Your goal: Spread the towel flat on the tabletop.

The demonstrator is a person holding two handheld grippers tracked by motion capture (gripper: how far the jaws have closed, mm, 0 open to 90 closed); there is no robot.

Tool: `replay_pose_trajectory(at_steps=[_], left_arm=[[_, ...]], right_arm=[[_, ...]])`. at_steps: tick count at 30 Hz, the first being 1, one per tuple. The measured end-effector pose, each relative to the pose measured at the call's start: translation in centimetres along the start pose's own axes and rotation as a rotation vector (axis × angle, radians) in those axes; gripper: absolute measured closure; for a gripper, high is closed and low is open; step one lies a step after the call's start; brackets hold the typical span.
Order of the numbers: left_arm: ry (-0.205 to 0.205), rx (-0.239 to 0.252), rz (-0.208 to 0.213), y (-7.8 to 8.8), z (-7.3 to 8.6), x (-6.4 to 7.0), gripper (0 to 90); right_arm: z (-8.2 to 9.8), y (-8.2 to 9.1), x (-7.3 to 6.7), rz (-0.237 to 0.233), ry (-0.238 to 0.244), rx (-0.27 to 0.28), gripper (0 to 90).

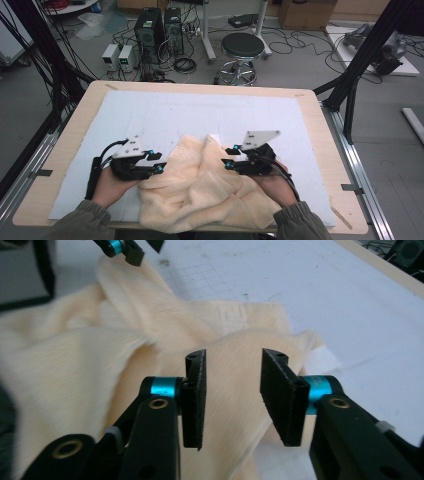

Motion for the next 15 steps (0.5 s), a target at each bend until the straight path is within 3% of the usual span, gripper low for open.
replay_pose_trajectory(at_steps=[1,5,9,12,13,15], left_arm=[[0.005,-0.003,0.002,-1.0,-0.2,-0.4,60.3],[-0.005,-0.039,0.018,-4.2,0.0,-1.5,60.3],[0.03,-0.085,0.012,-6.0,0.7,-2.7,61.3],[0.05,-0.147,-0.009,-6.8,1.4,-3.5,62.3],[0.047,-0.142,-0.007,-6.9,1.4,-3.5,62.5],[0.012,-0.144,-0.032,-7.0,1.4,-3.3,64.6]], right_arm=[[0.0,0.0,0.0,0.0,0.0,0.0,58.3],[1.0,-4.2,1.4,-0.05,-0.003,-0.072,52.2],[2.1,-5.6,1.8,-0.084,-0.026,-0.129,51.4],[2.8,-6.7,1.7,-0.104,-0.033,-0.159,56.3],[3.1,-7.1,1.7,-0.113,-0.039,-0.173,59.1],[3.8,-7.8,1.4,-0.124,-0.039,-0.216,66.0]])
Point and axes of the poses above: each handheld gripper's, and its own axes: y roughly backward along the jaws, z roughly out of its underside, x roughly to its right, the point moved 5 cm from there along -y, roughly forward along the jaws, and after that the axes turned 14 degrees about y, right-handed, at the moved point
